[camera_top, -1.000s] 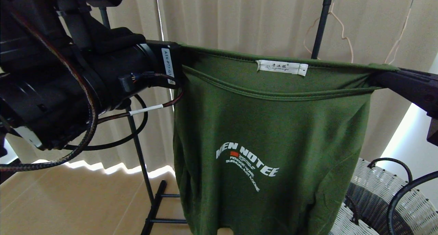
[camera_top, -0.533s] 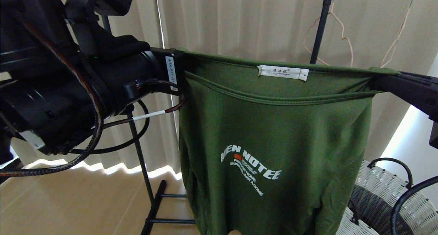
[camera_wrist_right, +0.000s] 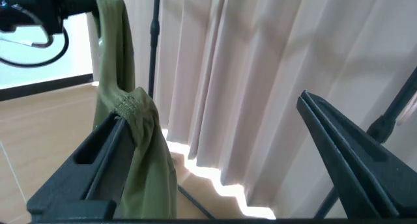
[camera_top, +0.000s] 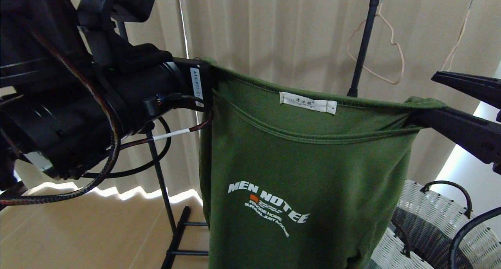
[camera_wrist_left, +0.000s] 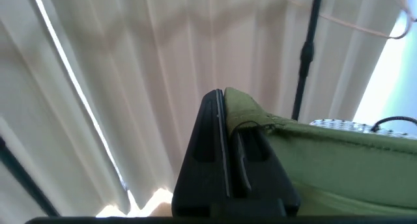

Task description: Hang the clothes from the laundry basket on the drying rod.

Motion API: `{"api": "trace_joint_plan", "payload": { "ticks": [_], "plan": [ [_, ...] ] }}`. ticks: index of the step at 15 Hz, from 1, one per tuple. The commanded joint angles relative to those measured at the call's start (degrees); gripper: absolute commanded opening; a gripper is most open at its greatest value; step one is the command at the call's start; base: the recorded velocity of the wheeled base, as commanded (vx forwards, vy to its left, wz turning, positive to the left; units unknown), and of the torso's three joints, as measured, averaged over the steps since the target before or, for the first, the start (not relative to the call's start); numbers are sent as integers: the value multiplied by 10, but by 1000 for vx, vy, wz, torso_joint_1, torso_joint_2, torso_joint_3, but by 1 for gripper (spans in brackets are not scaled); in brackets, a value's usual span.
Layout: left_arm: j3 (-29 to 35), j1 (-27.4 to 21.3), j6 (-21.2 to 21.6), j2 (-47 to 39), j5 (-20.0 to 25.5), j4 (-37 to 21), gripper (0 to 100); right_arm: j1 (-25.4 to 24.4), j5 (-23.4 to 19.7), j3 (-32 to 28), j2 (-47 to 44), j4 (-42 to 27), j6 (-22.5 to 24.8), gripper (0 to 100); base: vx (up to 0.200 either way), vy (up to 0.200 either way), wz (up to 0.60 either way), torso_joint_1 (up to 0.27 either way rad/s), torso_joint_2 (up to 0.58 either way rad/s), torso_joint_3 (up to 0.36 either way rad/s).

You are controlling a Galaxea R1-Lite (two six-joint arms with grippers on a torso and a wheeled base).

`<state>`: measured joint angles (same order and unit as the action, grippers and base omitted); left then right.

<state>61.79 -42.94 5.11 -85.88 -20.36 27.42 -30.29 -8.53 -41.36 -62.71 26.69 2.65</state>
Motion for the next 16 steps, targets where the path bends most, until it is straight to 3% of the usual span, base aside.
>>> {"api": "trace_joint_plan", "payload": {
  "ticks": [1, 4, 7, 10, 16],
  "plan": [
    [3, 1, 0, -7, -4, 0, 0, 0, -2, 11, 14, 0, 0, 100, 0, 0, 0, 0, 0, 0],
    [8, 5, -3, -24, -61, 1, 0, 0, -5, 23, 45, -7, -2, 100, 0, 0, 0, 0, 0, 0],
    [8, 17, -3, -24, -64, 1, 0, 0, -10, 42, 58, -6, -2, 100, 0, 0, 0, 0, 0, 0],
    [8, 22, -3, -30, -84, 2, 0, 0, -72, 49, 80, -7, -10, 100, 0, 0, 0, 0, 0, 0],
    [-5, 26, 0, -25, -86, 0, 0, 6, -70, 60, 86, -13, -16, 100, 0, 0, 0, 0, 0, 0]
  ]
}}
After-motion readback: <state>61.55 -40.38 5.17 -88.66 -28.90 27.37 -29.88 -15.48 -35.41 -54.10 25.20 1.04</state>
